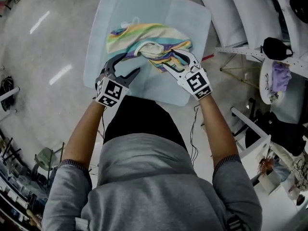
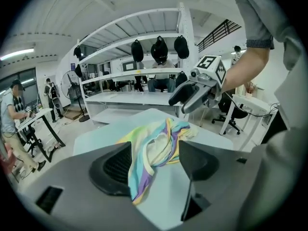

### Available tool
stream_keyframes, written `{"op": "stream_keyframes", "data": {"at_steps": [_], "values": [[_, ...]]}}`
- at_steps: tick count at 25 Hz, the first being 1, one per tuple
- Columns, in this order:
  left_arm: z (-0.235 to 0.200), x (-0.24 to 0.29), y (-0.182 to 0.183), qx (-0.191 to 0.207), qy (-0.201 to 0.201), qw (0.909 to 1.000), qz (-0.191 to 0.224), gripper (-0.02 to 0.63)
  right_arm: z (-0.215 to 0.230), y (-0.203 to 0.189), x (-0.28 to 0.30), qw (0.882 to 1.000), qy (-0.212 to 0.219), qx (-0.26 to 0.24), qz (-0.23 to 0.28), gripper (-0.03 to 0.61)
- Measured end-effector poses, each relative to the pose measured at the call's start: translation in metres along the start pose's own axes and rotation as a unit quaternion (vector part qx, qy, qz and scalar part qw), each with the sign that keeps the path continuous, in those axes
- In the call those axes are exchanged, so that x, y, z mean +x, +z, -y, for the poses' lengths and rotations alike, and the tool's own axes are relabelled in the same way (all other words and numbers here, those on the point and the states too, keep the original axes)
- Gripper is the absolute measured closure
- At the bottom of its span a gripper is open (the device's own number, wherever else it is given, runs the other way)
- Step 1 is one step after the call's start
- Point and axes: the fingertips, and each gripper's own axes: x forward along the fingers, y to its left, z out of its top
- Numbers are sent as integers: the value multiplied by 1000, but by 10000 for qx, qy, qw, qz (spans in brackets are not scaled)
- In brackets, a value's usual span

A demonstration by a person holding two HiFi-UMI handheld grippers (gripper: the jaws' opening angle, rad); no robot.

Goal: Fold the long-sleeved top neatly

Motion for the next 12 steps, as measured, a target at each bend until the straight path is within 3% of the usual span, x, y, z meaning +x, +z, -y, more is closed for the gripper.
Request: {"op": "stream_keyframes", "data": {"at_steps": [6, 12], "values": [[-11, 33, -43, -48, -30, 9999, -110, 293, 13, -38, 32, 9985, -35, -375, -388, 328], [-10, 54, -81, 358, -189, 9985, -380, 323, 11, -72, 58, 9918, 98, -939, -866, 328]]}}
